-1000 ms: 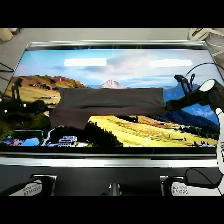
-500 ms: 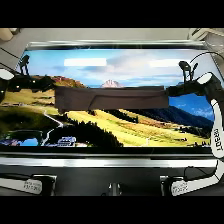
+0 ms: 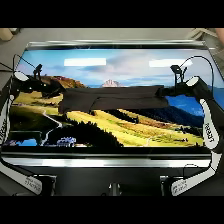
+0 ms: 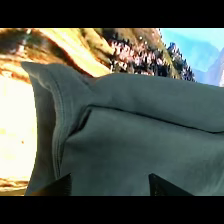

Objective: Fold the shirts.

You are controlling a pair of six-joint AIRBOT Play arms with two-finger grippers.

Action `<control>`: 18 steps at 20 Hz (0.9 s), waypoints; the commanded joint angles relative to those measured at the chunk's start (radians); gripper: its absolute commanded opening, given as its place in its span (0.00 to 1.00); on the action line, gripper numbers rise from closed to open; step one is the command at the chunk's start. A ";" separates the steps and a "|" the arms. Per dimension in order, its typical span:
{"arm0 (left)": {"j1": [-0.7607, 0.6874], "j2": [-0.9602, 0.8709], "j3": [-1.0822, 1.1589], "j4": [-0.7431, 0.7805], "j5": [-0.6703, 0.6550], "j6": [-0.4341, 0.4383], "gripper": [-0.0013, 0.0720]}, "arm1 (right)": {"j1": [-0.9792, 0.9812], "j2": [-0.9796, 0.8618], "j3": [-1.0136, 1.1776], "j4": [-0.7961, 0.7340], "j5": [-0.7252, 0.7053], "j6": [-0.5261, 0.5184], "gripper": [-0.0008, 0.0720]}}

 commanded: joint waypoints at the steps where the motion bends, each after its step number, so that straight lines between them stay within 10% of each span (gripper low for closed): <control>1: 0.025 -0.007 0.053 -0.001 -0.089 -0.013 0.82 | -0.047 0.043 0.001 -0.053 0.035 -0.018 0.99; 15: -0.122 0.273 0.120 -0.002 -0.168 0.054 0.72 | -0.041 -0.129 0.001 0.201 0.045 0.132 0.93; 16: -0.140 0.281 0.120 -0.002 -0.168 0.054 0.72 | -0.032 -0.132 0.001 0.200 0.042 0.142 0.85; 18: -0.177 0.279 0.120 -0.001 -0.168 0.053 0.72 | -0.022 -0.129 0.001 0.216 0.042 0.142 0.06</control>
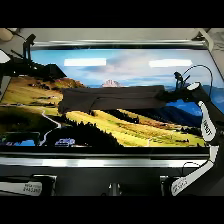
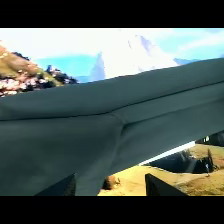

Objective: Fold the shirts.

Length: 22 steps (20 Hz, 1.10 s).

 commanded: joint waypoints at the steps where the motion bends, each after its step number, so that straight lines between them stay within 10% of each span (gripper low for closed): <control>1: -0.068 0.015 0.001 0.002 0.000 0.006 0.71 | 0.022 0.003 0.002 0.055 -0.006 0.007 0.04; 2: -0.090 0.005 0.001 0.002 0.002 0.005 0.68 | 0.022 0.022 0.002 0.073 0.006 -0.041 0.04; 4: -0.142 -0.024 -0.002 0.002 0.019 0.005 0.13 | 0.022 0.085 0.002 0.079 0.021 -0.092 0.04; 5: -0.174 -0.039 -0.008 0.002 0.049 0.002 0.07 | 0.022 0.123 0.002 0.078 0.024 -0.100 0.04; 12: -0.413 -0.197 -0.011 -0.040 0.356 -0.167 0.07 | 0.022 0.320 0.002 0.078 0.109 -0.098 0.04; 22: -0.600 -0.449 -0.011 -0.484 0.608 -0.183 0.07 | 0.022 0.544 0.002 0.052 0.372 -0.084 0.04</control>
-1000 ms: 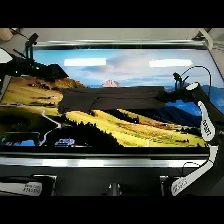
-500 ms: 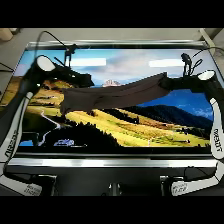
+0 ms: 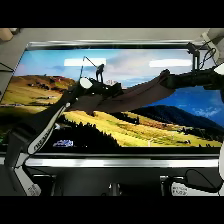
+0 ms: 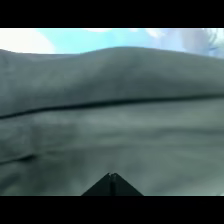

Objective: Fold the shirts.

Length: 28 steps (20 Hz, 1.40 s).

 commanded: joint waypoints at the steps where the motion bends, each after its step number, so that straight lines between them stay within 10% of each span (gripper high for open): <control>1: -0.064 -0.085 0.000 -0.180 0.092 -0.015 0.07 | 0.001 0.092 0.001 -0.013 0.068 0.026 0.04; 7: -0.113 -0.116 0.000 -0.349 0.119 0.081 0.07 | 0.006 0.118 0.001 0.001 0.036 0.038 0.04; 13: 0.224 0.200 0.000 0.003 -0.008 0.146 0.07 | 0.272 0.045 0.001 0.024 -0.248 0.071 0.04; 22: 0.580 0.748 0.000 0.150 -0.221 0.149 0.07 | 0.728 -0.353 0.001 0.528 -0.718 0.045 0.04; 23: 0.579 0.786 0.000 0.150 -0.225 0.151 0.07 | 0.748 -0.388 0.001 0.636 -0.734 -0.007 0.11; 25: 0.568 0.833 0.000 0.150 -0.241 0.152 0.07 | 0.764 -0.425 0.001 0.864 -0.758 -0.213 0.90; 28: 0.562 0.858 0.000 0.150 -0.280 0.153 0.07 | 0.683 -0.382 0.001 0.856 -0.636 -0.365 0.96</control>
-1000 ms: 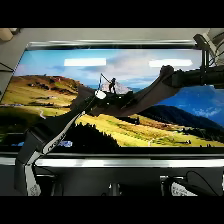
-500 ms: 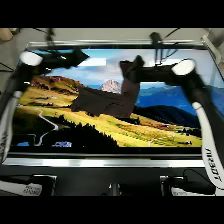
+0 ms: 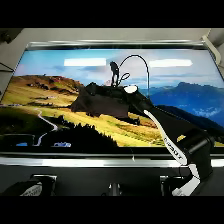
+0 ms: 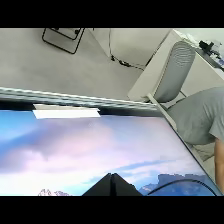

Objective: Fold the shirts.

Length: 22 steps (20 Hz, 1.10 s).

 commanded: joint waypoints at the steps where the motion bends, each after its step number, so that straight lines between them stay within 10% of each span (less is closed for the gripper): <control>1: 0.006 0.050 -0.001 0.017 -0.050 0.015 0.07 | -0.084 0.025 0.001 0.010 0.126 -0.126 0.96; 7: 0.006 0.042 -0.024 0.107 -0.055 0.027 0.07 | -0.440 0.126 -0.011 -1.049 0.663 0.391 0.95; 19: -0.055 0.044 -0.061 0.105 -0.055 0.023 0.07 | -0.385 -0.041 -0.106 -0.581 0.430 0.320 0.93; 22: -0.080 0.044 -0.061 0.106 -0.054 0.024 0.07 | -0.385 -0.045 -0.106 -0.534 0.424 0.317 0.42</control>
